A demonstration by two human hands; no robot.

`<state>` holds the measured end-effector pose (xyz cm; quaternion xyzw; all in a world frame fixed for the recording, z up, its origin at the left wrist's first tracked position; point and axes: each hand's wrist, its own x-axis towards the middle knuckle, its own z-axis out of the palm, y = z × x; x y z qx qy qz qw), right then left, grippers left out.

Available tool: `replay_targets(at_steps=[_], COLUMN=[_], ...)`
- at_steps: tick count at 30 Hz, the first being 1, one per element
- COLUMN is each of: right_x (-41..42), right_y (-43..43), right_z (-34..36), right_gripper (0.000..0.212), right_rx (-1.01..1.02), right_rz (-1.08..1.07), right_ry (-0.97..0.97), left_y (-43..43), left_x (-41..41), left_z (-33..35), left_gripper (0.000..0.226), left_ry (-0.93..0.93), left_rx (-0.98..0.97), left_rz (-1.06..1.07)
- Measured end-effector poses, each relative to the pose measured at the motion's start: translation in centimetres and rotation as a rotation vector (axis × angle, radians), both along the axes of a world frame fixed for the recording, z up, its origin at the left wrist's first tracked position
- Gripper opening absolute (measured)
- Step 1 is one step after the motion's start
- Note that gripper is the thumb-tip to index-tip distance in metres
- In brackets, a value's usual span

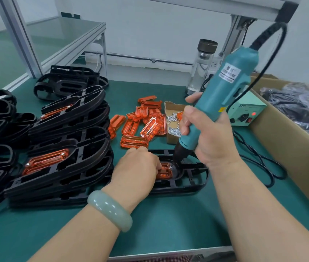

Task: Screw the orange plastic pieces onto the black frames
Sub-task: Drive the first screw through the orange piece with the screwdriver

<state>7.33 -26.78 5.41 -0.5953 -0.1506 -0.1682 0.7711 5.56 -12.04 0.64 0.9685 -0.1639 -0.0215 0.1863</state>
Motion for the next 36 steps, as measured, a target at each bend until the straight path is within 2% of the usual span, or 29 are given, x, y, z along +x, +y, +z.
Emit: replay_targets(at_steps=[3,6,20,27,33,36], right_x=[0.3,0.7,0.8,0.6,0.5,0.5], right_y=[0.4,0.8,0.9,0.6,0.9,1.3], right_z=[0.1,0.2,-0.2,-0.3,-0.3,-0.4], right_gripper=[0.014,0.015,0.008,0.028,0.009,0.020], right_rx=[-0.051,-0.085,-0.007,-0.005,-0.035,-0.059], right_rz=[0.130,0.169,0.017,0.044,0.038,0.052], right_ry=[0.010,0.028,0.045,0.026,0.039,0.025], left_y=[0.0,-0.1,-0.2,0.0,-0.1,-0.1], left_x=[-0.1,0.0,0.3,0.3,0.3,0.3], left_z=[0.3,0.2,-0.3,-0.3,-0.4,-0.6], left_gripper=[0.030,0.030,0.028,0.030,0.028,0.024], left_ry=[-0.005,0.003,-0.061,-0.027,-0.017,-0.053], left_rx=[0.038,0.069,0.027,0.003,-0.020,-0.056], left_rz=[-0.034,-0.035,-0.038,-0.040,-0.028,-0.015])
